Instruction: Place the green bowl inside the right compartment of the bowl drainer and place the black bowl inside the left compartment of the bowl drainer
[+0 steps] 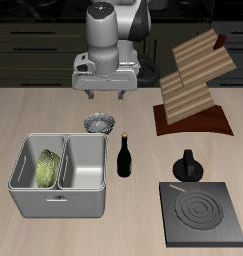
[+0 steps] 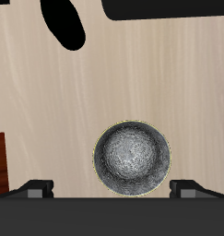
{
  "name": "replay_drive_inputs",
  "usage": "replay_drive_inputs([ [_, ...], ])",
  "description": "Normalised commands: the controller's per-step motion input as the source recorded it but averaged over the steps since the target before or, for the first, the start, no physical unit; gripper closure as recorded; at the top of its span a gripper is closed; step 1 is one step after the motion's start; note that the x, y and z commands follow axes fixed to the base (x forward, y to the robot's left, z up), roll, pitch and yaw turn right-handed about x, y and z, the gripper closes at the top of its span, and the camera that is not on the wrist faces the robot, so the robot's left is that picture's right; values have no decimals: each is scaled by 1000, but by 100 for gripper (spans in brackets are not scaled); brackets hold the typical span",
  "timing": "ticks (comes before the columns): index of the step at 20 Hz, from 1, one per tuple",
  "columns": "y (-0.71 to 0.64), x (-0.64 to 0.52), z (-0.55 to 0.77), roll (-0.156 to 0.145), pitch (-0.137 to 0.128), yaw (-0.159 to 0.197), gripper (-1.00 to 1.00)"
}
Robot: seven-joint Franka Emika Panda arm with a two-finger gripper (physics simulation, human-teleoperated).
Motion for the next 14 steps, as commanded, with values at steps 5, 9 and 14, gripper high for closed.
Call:
replay_drive_inputs([
  [5,103,-29,-128,1,5,-9,-100],
  [9,32,7,-294,-1,33,-20,-100],
  [14,-85,81,-293,-17,14,-4,-100],
])
